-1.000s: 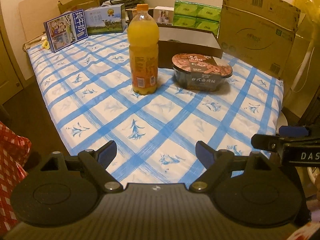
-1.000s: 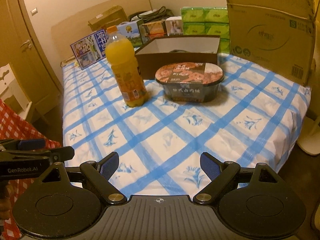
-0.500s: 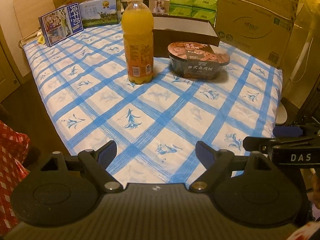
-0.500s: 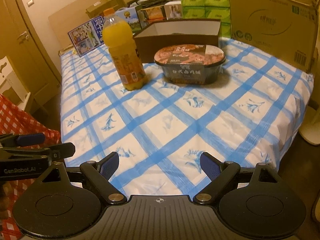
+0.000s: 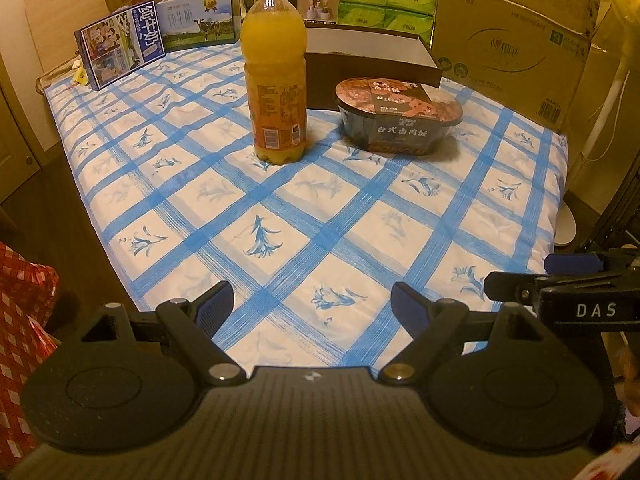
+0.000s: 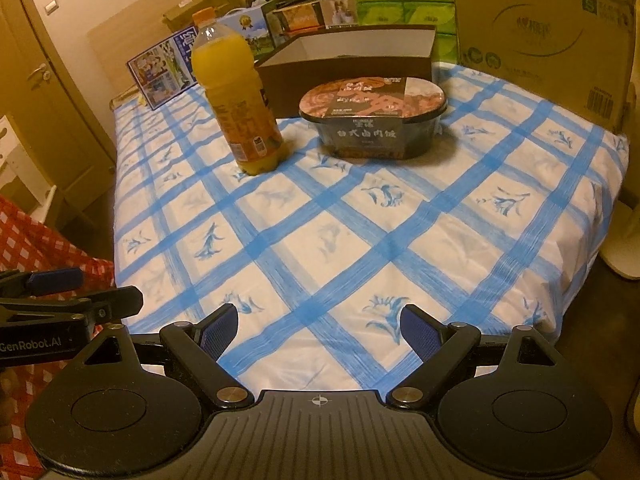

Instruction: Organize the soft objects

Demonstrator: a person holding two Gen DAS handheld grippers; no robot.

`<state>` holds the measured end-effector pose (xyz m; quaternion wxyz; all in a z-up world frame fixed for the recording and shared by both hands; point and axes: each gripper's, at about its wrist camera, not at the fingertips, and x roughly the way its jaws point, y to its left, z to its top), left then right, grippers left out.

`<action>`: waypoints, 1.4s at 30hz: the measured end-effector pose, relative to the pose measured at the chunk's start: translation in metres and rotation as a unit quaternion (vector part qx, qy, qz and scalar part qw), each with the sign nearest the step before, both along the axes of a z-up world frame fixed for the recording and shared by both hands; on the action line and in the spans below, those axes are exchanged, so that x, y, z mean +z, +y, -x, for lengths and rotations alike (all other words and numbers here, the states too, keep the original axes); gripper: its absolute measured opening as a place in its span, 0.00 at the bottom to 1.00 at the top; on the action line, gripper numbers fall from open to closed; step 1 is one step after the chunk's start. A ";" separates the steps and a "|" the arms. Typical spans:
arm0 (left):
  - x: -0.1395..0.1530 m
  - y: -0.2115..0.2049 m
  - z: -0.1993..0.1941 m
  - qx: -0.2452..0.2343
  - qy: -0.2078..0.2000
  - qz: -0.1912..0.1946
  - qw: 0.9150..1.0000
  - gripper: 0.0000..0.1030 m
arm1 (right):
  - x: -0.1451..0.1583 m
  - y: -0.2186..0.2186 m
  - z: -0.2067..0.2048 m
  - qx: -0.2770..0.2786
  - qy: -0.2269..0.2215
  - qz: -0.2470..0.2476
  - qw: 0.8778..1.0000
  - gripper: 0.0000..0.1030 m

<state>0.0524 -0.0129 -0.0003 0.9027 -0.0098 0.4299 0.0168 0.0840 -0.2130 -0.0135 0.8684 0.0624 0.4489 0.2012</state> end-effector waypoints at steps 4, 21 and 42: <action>-0.002 0.001 -0.002 0.001 0.004 0.001 1.000 0.82 | -0.002 0.002 -0.001 0.002 0.003 0.000 1.000 0.85; -0.008 0.002 -0.007 0.001 0.011 0.004 1.000 0.82 | -0.007 0.004 -0.007 0.000 0.007 0.001 1.000 0.85; -0.014 0.000 -0.011 0.001 0.017 0.004 1.000 0.82 | -0.010 0.004 -0.010 -0.002 0.010 0.001 1.000 0.85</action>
